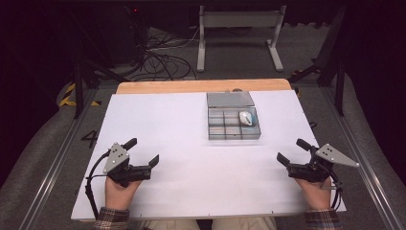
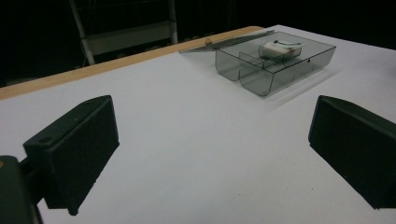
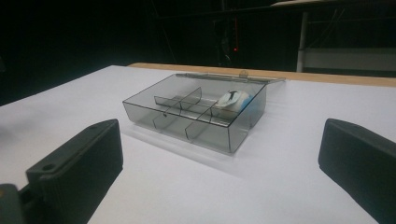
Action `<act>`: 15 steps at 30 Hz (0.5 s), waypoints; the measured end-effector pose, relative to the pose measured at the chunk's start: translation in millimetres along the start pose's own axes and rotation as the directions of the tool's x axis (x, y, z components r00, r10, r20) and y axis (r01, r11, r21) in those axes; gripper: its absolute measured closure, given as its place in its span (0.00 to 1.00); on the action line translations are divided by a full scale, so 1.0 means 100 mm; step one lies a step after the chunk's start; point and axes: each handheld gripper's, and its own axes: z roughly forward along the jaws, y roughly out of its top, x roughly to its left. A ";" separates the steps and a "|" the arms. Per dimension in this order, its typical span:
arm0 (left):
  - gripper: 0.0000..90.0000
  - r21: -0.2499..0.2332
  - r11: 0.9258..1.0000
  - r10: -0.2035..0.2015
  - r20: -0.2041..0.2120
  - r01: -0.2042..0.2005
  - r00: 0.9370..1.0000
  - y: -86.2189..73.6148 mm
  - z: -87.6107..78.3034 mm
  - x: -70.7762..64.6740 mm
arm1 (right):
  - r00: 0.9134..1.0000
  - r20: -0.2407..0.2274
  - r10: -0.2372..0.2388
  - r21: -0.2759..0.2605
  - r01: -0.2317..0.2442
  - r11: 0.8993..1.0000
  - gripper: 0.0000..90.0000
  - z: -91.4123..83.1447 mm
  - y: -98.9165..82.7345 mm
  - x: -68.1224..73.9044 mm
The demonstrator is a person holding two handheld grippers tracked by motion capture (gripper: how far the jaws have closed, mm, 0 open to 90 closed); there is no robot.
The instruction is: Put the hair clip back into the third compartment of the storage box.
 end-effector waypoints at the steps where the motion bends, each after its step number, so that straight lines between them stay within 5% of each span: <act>1: 0.02 -0.001 1.000 0.003 -0.002 -0.003 1.000 0.00 0.00 0.00 | 1.000 0.003 -0.005 0.001 0.005 1.000 0.00 0.00 0.00 0.00; 15: 0.02 -0.011 1.000 -0.007 -0.009 0.007 1.000 0.00 -0.01 0.00 | 1.000 0.010 -0.009 0.008 0.009 1.000 0.00 0.02 -0.03 0.00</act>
